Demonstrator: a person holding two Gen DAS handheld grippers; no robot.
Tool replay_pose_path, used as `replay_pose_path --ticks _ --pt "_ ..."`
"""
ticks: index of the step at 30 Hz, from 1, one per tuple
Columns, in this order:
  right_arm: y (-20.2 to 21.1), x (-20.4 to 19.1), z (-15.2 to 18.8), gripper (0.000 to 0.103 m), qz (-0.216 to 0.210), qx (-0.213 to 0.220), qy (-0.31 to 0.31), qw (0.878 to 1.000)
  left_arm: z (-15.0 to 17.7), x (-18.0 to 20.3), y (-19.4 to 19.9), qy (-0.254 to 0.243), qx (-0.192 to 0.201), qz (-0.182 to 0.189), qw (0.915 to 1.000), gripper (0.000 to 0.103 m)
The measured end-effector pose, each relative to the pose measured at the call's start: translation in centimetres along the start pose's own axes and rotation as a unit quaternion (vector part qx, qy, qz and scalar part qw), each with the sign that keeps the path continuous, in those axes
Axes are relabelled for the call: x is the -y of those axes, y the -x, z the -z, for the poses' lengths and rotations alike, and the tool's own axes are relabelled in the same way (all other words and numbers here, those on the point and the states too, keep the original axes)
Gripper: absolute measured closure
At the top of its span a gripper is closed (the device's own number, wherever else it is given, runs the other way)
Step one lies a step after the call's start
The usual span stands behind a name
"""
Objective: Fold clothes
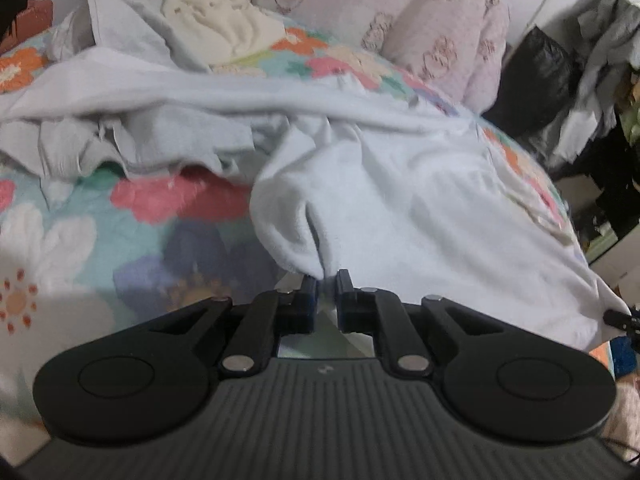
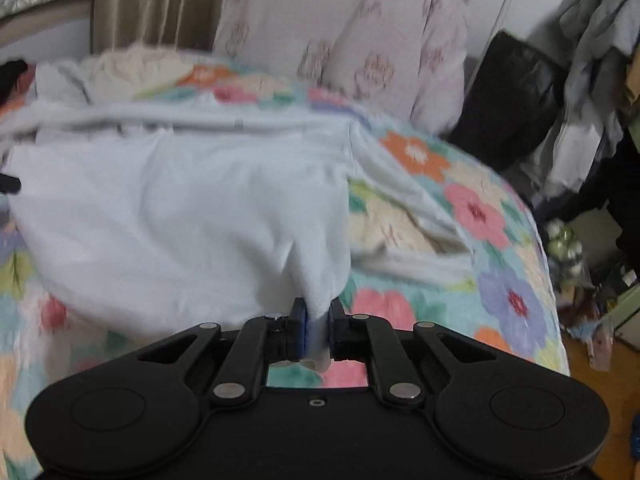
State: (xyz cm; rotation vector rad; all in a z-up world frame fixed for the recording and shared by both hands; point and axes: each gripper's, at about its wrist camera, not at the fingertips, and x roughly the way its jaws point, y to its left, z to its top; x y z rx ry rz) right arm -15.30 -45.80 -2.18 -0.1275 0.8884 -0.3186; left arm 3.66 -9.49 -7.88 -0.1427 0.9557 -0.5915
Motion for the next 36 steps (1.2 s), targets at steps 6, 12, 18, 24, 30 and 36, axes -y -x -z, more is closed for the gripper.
replay_pose_path --ticks 6,12,18,24,30,36 --pt "-1.8 1.9 2.5 0.091 -0.082 -0.017 -0.062 0.995 0.5 0.3 2.3 0.01 0.019 0.017 0.9996 0.097" --pt "-1.7 3.0 4.0 0.091 -0.036 -0.031 -0.076 0.996 0.6 0.0 3.7 -0.004 0.009 -0.022 0.9997 0.098" --pt "-3.1 2.0 5.2 0.091 -0.069 -0.075 -0.06 0.993 2.4 -0.8 1.2 -0.006 -0.038 -0.018 0.9991 0.097" --pt "-3.7 2.3 6.0 0.091 -0.076 -0.083 -0.093 0.989 3.2 -1.4 -1.2 -0.007 -0.053 -0.02 0.9984 0.061" --pt "-4.2 2.9 6.1 0.09 -0.087 -0.082 -0.109 0.987 3.1 -2.2 -4.6 0.03 -0.065 -0.018 0.9973 0.065" --pt "-3.7 3.7 6.0 0.09 -0.104 -0.055 -0.121 0.986 2.5 0.1 -1.0 -0.036 0.022 0.021 0.9989 0.096"
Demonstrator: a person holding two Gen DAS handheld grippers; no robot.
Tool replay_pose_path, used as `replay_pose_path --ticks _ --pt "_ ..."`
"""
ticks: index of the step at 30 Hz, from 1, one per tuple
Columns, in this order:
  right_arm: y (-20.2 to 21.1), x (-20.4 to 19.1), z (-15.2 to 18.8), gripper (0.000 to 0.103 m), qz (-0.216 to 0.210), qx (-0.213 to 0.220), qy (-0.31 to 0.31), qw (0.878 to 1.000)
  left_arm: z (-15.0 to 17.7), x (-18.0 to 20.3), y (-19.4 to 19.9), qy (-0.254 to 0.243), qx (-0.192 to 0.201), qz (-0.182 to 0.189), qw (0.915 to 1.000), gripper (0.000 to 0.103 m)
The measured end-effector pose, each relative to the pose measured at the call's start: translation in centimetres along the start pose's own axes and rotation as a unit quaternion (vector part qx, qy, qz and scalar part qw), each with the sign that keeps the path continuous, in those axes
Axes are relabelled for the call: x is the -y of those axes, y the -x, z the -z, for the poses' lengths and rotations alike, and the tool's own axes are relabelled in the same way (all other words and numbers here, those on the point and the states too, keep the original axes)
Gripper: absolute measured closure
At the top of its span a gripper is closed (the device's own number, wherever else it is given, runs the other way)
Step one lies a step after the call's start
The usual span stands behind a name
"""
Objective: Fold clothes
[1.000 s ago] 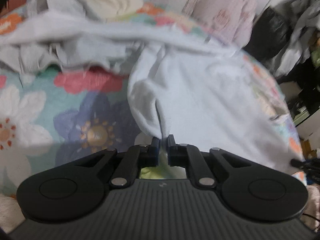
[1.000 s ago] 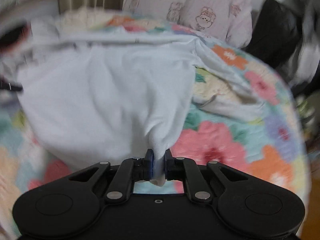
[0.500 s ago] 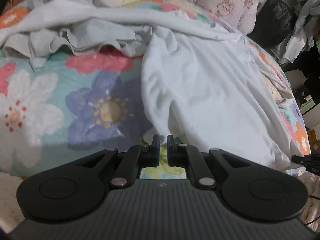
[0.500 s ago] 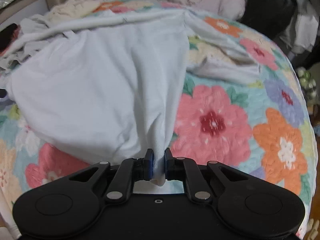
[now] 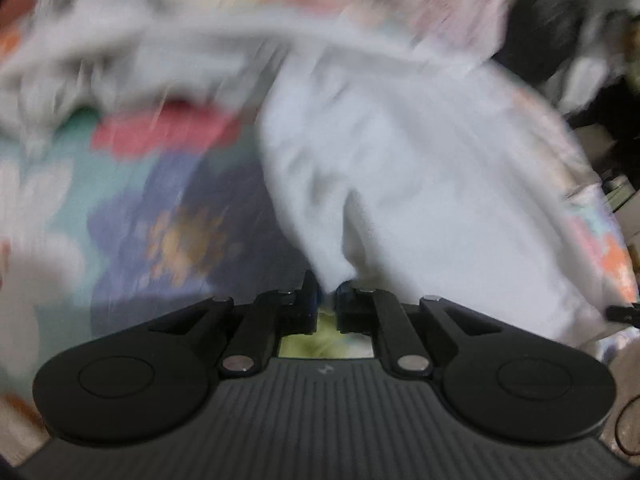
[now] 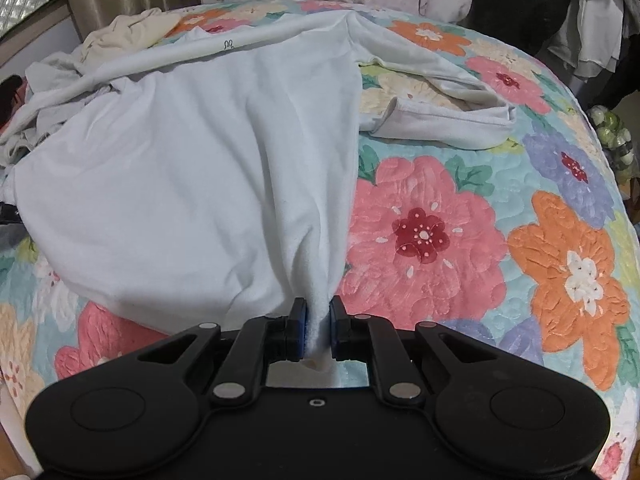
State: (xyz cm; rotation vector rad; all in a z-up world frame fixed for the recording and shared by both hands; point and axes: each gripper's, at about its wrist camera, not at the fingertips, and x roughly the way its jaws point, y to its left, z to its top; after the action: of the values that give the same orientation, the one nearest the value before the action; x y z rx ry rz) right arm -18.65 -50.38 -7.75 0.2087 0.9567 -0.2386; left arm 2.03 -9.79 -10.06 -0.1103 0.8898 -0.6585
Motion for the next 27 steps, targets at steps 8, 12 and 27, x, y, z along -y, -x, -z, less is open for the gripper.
replay_pose_path --ticks 8,12,27 --pt "4.6 1.1 -0.5 0.09 -0.037 0.062 0.014 0.997 -0.9 1.2 9.0 -0.015 0.04 -0.076 0.9962 0.096" --pt "0.2 -1.0 0.5 0.09 0.056 -0.044 0.1 0.992 1.2 0.0 5.2 -0.005 -0.059 -0.096 0.9936 0.095" --pt "4.6 -3.1 -3.5 0.049 -0.035 0.053 0.122 0.991 -3.8 0.3 7.5 0.006 -0.005 -0.075 0.9971 0.064"
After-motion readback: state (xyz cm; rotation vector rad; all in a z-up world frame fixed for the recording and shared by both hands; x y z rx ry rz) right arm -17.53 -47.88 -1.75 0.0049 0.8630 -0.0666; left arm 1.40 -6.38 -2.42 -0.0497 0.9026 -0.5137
